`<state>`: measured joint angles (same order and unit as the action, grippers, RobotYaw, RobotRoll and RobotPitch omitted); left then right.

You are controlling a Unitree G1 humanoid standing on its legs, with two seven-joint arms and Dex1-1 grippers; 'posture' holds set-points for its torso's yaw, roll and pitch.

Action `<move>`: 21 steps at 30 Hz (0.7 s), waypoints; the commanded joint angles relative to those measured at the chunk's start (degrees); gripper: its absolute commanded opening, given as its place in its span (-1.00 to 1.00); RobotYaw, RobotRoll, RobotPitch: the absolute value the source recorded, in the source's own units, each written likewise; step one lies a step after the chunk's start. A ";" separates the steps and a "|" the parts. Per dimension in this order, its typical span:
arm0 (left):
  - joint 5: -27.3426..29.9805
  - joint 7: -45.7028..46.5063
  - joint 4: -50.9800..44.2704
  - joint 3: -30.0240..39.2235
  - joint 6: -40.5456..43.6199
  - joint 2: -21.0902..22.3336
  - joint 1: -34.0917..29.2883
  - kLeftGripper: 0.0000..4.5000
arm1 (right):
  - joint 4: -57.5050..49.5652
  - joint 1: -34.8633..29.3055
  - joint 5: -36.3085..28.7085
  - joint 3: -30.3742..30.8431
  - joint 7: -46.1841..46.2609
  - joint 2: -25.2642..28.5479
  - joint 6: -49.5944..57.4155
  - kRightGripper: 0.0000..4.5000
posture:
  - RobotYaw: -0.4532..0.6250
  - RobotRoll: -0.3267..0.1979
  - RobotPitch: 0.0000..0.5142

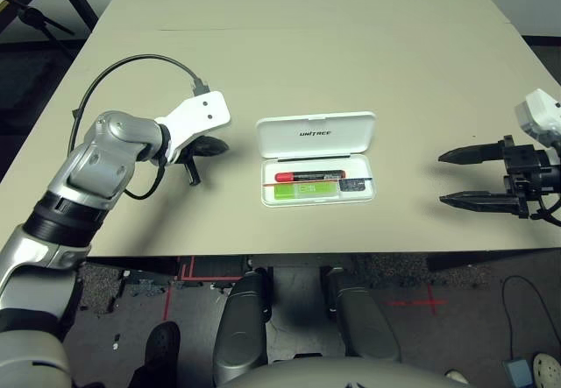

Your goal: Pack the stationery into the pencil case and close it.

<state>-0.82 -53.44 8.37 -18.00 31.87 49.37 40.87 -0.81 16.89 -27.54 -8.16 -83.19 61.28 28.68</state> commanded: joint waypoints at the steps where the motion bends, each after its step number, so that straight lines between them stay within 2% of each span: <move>1: -2.89 1.12 3.17 -0.32 -1.20 -1.53 1.31 -0.99 | -0.98 0.40 -0.08 0.62 -0.01 0.50 -0.16 1.00 | -0.19 0.25 -0.22; 7: -4.14 0.74 3.78 -0.54 -2.16 -5.09 2.71 -0.99 | -0.16 1.08 0.21 1.08 -0.20 0.51 -0.82 1.00 | -0.19 0.25 -0.23; 16: -1.43 0.32 0.46 0.72 -0.07 -14.15 4.79 -0.99 | 0.65 2.36 0.66 2.02 -0.24 0.11 -1.52 1.00 | -0.19 0.25 -0.24; 21: 0.03 -1.01 -2.15 0.79 1.45 -15.76 4.48 -0.99 | 0.85 2.42 0.85 2.17 -0.29 0.08 -1.82 1.00 | -0.19 0.25 -0.24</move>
<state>-1.82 -53.42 7.53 -17.91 32.39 33.87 44.95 -0.04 19.19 -26.91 -6.86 -83.16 61.32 27.35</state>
